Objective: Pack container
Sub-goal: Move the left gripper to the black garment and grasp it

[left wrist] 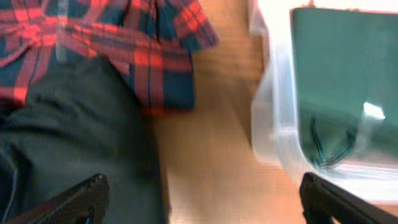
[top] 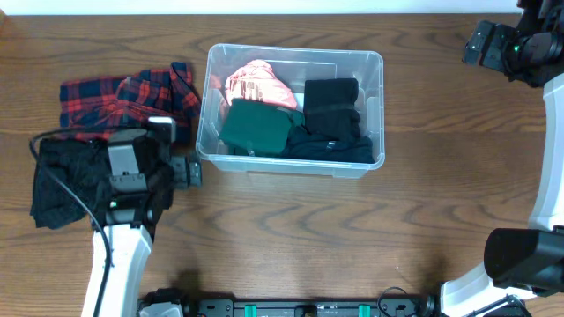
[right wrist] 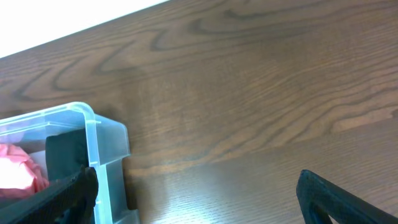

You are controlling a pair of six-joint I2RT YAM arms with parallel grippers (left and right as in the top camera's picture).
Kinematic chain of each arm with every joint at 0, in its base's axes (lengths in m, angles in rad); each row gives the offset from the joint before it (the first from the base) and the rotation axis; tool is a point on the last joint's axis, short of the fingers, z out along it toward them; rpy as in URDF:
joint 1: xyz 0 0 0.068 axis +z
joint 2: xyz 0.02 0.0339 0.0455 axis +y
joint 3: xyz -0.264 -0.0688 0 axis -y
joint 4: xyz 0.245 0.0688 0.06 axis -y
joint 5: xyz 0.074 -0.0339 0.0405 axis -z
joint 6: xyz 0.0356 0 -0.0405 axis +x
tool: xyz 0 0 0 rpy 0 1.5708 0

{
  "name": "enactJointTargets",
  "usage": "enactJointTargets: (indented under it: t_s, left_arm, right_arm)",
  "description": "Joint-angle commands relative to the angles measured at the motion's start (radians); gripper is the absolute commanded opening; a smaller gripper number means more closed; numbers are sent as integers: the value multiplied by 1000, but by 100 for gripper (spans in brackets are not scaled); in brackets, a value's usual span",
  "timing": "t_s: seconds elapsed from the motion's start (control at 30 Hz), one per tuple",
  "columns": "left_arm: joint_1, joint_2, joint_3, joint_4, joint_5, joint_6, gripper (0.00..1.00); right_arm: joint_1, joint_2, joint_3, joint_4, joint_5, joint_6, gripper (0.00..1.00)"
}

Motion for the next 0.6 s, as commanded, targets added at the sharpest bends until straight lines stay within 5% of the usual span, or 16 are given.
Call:
enactJointTargets:
  t_s: [0.0, 0.57]
  left_arm:
    - [5, 44, 16, 41, -108, -89, 98]
    - [5, 363, 16, 63, -314, -140, 98]
  right_arm:
    - [-3, 1, -5, -2, 3, 11, 99]
    - [-2, 1, -5, -2, 3, 11, 99]
